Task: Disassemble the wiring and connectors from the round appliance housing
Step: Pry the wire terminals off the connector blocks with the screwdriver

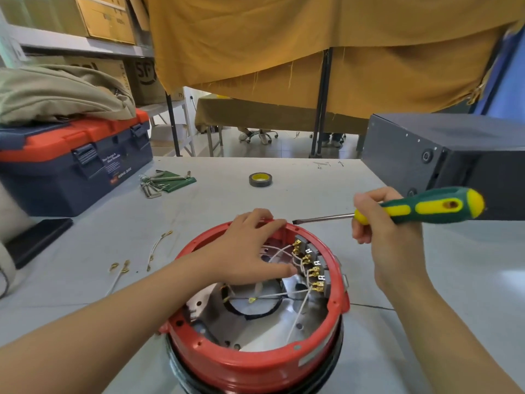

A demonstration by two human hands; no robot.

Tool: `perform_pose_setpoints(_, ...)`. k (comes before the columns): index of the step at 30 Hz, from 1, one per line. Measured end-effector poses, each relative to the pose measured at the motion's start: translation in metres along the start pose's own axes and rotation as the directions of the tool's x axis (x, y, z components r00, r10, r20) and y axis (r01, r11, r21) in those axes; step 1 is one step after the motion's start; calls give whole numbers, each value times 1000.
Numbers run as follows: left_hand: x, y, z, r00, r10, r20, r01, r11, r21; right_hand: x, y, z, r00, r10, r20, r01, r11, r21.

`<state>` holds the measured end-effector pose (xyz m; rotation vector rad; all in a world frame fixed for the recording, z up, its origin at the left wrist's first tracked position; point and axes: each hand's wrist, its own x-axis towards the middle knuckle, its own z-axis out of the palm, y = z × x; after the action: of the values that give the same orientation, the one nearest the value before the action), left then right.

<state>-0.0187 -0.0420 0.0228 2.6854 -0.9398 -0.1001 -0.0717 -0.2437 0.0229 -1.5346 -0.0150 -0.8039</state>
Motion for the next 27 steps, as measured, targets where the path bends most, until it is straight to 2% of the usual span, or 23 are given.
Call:
perform_pose_setpoints(4, 4, 2, -6, 999, 42, 7, -42, 999, -18, 7, -8, -7, 1000, -13, -12, 14, 994, 113)
perform_pose_setpoints(7, 11, 7, -3, 995, 60, -75, -65, 996, -62, 8, -11, -11, 1000, -26, 10, 25, 988, 151)
perform_pose_setpoints(10, 14, 6, 4, 988, 75, -134, -83, 995, -54, 8, -10, -12, 999, -44, 24, 41, 989, 139)
perform_pose_setpoints(17, 15, -2, 11, 981, 132, -140, -136, 991, -15, 9, -17, -9, 995, -83, 51, 76, 989, 124)
perform_pose_setpoints(27, 18, -3, 13, 976, 153, -152, -153, 988, 14, 11, -38, 5, 960, -187, 207, 226, 957, -182)
